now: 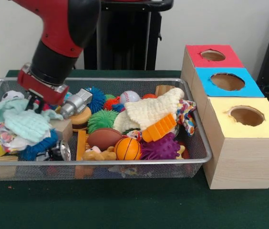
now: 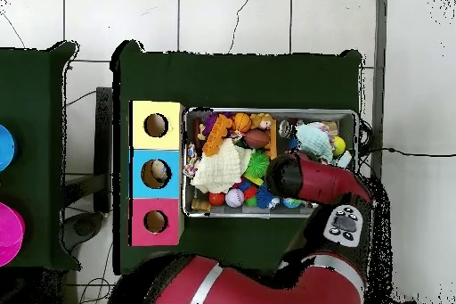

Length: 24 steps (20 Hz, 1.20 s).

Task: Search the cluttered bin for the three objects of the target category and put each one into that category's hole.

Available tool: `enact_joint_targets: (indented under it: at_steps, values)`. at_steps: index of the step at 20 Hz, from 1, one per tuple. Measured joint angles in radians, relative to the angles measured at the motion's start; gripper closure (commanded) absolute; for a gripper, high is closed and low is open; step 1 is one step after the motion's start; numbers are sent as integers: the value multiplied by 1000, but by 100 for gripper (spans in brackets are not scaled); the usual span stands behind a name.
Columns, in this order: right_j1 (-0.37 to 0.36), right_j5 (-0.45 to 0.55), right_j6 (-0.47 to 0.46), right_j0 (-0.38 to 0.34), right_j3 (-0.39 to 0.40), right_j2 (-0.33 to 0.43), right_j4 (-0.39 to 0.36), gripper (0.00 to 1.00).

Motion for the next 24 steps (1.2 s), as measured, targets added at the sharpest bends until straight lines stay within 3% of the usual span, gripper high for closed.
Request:
enact_joint_targets:
  at_steps: [7,8,18,24]
  values:
    - [1,0,0,-60,-12,12,-39,100]
    - [1,0,0,-67,-12,15,-45,0]
    - [-11,0,0,-174,-9,143,-53,0]
    - [-34,5,0,-163,3,163,-53,0]
